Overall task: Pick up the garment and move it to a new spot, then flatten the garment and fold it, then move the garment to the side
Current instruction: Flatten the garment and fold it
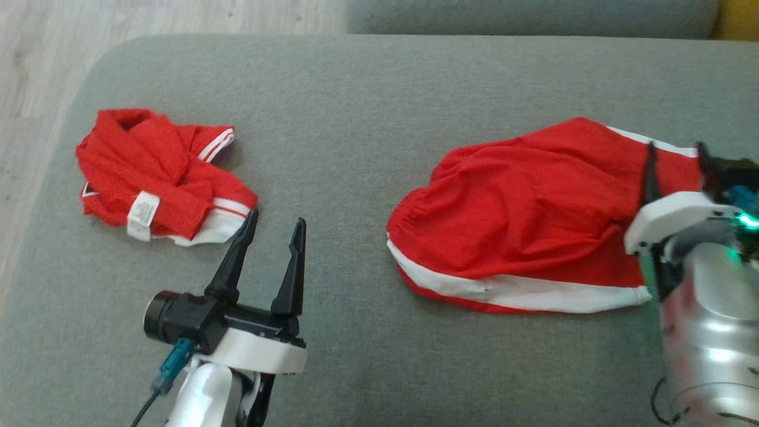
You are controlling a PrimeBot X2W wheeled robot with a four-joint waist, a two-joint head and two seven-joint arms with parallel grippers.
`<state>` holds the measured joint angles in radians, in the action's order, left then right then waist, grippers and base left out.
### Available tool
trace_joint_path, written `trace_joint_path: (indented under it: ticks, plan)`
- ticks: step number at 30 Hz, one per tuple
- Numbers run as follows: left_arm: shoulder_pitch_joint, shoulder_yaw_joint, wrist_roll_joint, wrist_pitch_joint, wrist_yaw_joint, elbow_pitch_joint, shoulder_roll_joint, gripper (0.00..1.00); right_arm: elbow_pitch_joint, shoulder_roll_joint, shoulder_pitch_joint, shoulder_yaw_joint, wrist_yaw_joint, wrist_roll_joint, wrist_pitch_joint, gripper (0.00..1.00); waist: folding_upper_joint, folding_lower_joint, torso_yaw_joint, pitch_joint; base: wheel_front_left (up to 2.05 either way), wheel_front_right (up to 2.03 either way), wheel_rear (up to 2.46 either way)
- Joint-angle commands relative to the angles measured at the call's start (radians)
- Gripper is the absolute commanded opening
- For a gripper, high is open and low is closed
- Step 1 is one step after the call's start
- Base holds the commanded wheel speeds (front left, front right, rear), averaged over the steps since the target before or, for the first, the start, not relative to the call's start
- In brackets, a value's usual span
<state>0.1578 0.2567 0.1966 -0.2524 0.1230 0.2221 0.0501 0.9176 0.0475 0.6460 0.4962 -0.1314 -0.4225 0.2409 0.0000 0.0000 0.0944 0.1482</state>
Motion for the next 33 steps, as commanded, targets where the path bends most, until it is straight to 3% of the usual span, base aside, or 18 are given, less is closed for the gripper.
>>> trace_joint_path:
  ticks: [1,7,13,19,33]
  plan:
    - [0.012,-0.038,-0.004,-0.009,-0.004,-0.035,0.0,1.0,-0.026,0.003,0.027,-0.074,0.001,0.057,0.017,1.0,0.0,0.0,-0.019,-0.016,0.0,0.0,0.0]
    - [-0.01,-0.049,-0.013,-0.009,-0.004,-0.036,0.001,1.0,-0.288,0.003,-0.181,-0.411,0.001,0.399,0.02,1.0,0.0,0.0,-0.07,-0.043,0.0,0.0,0.0]
    - [-0.031,-0.052,-0.016,-0.009,-0.002,-0.032,0.001,1.0,-0.489,0.003,-0.447,-0.547,0.001,0.527,0.021,1.0,0.0,0.0,-0.107,-0.057,0.0,0.0,0.0]
    - [-0.038,-0.052,-0.017,-0.009,0.0,-0.027,0.001,1.0,-0.516,0.003,-0.544,-0.548,0.001,0.565,0.021,1.0,0.0,0.0,-0.121,-0.055,0.0,0.0,0.0]
    - [-0.021,-0.032,-0.019,-0.009,0.004,-0.022,0.001,1.0,-0.38,0.003,-0.487,-0.442,0.001,0.555,-0.054,1.0,0.0,0.0,-0.096,-0.021,0.0,0.0,0.0]
